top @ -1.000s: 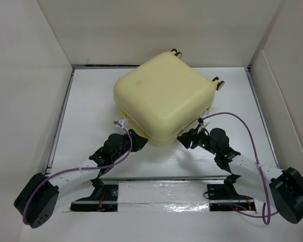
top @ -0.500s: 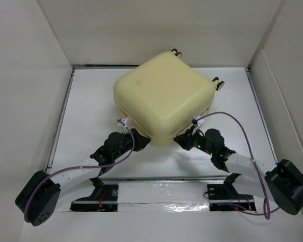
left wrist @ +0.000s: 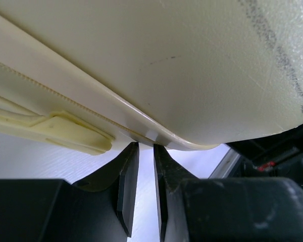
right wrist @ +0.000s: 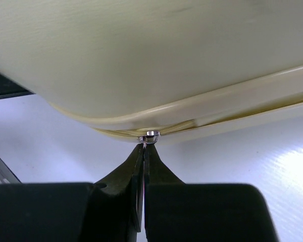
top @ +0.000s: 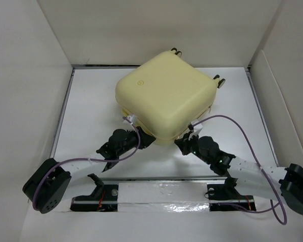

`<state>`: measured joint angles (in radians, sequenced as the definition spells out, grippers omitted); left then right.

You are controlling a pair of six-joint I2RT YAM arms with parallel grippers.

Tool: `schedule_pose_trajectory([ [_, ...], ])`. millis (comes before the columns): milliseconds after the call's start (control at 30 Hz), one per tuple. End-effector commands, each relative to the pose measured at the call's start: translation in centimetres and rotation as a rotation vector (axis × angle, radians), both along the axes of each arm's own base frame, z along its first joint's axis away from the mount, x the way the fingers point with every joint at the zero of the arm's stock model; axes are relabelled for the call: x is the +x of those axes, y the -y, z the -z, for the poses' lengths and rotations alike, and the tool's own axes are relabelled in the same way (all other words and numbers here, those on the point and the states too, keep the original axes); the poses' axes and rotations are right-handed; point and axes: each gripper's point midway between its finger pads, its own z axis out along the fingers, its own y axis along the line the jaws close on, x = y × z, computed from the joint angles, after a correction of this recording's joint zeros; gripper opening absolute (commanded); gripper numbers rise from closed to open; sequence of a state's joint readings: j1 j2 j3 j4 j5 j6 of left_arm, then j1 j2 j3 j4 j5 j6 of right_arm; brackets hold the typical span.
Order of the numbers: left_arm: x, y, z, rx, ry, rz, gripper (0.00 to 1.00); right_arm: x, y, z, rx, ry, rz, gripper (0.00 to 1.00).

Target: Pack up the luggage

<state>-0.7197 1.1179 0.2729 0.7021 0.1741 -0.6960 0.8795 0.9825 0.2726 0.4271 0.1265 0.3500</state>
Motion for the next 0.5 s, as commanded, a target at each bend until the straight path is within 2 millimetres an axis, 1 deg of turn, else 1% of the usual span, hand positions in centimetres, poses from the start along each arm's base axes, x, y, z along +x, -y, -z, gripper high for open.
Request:
schedule_pose_trajectory([
  [0,2.3,2.5,-6.7,-0.167,0.155,0.004,0.15,-2.3,-2.7,-1.8,0.011,-0.032,-0.055,0.00],
  [33,2.2,2.9,-6.7,-0.172,0.150,0.011,0.15,-3.4,-3.6,-1.7,0.005,-0.051,-0.082,0.00],
  [67,1.9,3.3,-6.4,-0.168,0.140,0.021,0.14,-3.8,-4.0,-1.6,-0.009,-0.065,-0.090,0.00],
  [133,2.0,3.9,-6.8,-0.173,0.149,0.015,0.14,-4.4,-5.3,-1.6,-0.042,-0.087,-0.093,0.00],
  [167,1.6,4.4,-6.6,-0.169,0.144,0.024,0.13,-5.5,-6.3,-1.8,-0.052,-0.088,-0.125,0.00],
  [200,1.7,4.6,-6.8,-0.166,0.147,0.008,0.13,-5.5,-7.3,-2.9,-0.043,-0.081,-0.125,0.00],
  [233,1.7,4.9,-6.8,-0.162,0.147,0.007,0.13,-6.0,-8.2,-2.1,-0.069,-0.098,-0.137,0.00],
  [267,1.7,5.1,-6.6,-0.156,0.144,0.007,0.13,-6.6,-9.1,-2.3,-0.073,-0.099,-0.154,0.00],
  [300,1.6,5.5,-6.9,-0.160,0.150,0.012,0.13,-6.3,-9.5,-2.4,-0.081,-0.096,-0.132,0.00],
  [333,1.3,5.8,-6.9,-0.161,0.146,0.019,0.13,-5.7,-10.6,-3.8,-0.050,-0.086,-0.114,0.00],
  [367,1.4,5.7,-6.9,-0.161,0.145,0.016,0.13,-5.8,-11.4,-3.4,-0.053,-0.095,-0.112,0.00],
  [433,1.4,5.6,-6.8,-0.165,0.134,0.006,0.13,-5.2,-13.4,-5.7,0.042,-0.070,-0.112,0.00],
  [467,1.3,5.3,-6.6,-0.154,0.128,-0.001,0.12,-5.4,-14.7,-6.4,0.087,-0.054,-0.116,0.00],
])
